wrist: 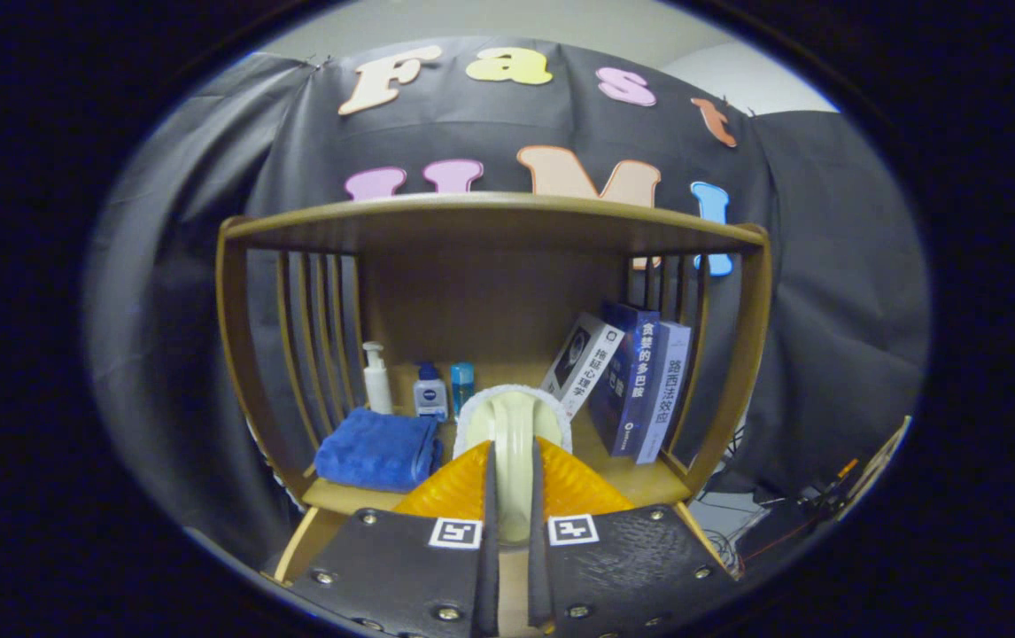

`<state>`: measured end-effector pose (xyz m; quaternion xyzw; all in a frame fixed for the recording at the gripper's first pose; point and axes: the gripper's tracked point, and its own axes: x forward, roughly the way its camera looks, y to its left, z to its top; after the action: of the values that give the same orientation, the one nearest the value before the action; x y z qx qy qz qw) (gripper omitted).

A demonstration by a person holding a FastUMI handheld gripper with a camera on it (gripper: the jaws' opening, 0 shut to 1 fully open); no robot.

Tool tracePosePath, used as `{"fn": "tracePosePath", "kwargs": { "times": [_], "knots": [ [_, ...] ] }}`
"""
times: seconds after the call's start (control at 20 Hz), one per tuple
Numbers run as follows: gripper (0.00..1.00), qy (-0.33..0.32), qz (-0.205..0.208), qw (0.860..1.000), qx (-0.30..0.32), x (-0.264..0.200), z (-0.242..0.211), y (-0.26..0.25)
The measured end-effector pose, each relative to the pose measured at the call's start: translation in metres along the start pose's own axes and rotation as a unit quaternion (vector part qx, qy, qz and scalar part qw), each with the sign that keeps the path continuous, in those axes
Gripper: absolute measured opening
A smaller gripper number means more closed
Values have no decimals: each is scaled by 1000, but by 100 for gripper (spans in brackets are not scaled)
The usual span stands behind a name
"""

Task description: Pull open the drawer, take out the items inside it, and place them on the countertop above the cabinet.

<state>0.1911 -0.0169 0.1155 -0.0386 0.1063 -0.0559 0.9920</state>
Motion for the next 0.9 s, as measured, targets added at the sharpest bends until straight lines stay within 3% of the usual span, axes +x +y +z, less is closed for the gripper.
{"fn": "tracePosePath", "kwargs": {
  "times": [0.3,0.55,0.9],
  "knots": [
    [13,71,3,997,-27,97,-67,13],
    [13,130,9,991,-5,157,-119,16],
    [14,136,23,990,43,192,-123,13]
  ]
}}
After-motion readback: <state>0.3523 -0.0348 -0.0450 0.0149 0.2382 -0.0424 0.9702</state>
